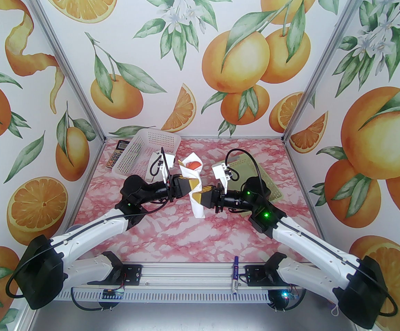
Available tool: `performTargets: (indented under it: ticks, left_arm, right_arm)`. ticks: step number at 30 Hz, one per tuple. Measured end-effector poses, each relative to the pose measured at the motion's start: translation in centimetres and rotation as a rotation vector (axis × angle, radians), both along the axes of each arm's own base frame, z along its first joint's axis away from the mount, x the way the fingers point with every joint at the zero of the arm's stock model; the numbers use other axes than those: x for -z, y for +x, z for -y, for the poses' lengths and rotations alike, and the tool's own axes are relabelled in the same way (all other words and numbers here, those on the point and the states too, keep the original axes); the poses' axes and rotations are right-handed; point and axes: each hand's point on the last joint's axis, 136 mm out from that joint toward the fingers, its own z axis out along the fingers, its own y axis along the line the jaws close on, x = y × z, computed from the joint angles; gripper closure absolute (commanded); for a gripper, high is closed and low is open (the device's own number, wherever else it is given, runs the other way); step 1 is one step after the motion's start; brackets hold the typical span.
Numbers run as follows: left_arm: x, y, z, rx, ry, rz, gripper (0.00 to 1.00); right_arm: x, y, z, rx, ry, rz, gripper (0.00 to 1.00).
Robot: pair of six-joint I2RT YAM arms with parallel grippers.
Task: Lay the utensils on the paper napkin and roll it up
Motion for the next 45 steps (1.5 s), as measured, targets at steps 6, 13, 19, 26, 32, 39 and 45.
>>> performTargets:
  ticks: [6,13,19,26,32,39,45]
  left_arm:
    - [-1.4,0.1,-1.6,-0.046,-0.014,0.021,0.41]
    - [0.3,-0.8,-2.4,-0.054,-0.024,-0.015,0.27]
    - [2.2,-2.0,-1.6,-0.03,-0.019,-0.055,0.24]
    - [1.2,-2.5,-1.3,-0.02,-0.062,-0.025,0.36]
    - [1.8,-2.2,-0.8,-0.013,-0.061,-0.045,0.54]
    - [1.5,-2.3,-0.8,-0.01,-0.07,-0.038,0.71]
    - [1.6,-2.4,-0.8,-0.011,-0.067,-0.032,0.78]
  right_arm:
    - [0.1,-0.3,0.2,0.0,-0.003,-0.004,0.99]
    - [-0.4,-0.3,0.2,-0.001,0.013,0.003,0.99]
    - [-0.5,-0.5,0.0,-0.011,0.021,0.003,0.99]
    - [0.0,-0.7,-0.8,-0.033,0.018,-0.008,0.99]
    - [-0.3,-1.0,-1.0,-0.042,0.028,0.004,0.99]
    - [-0.5,-0.9,-1.0,-0.038,0.036,0.014,0.99]
    - [-0.2,-0.8,-0.9,-0.026,0.031,0.011,0.99]
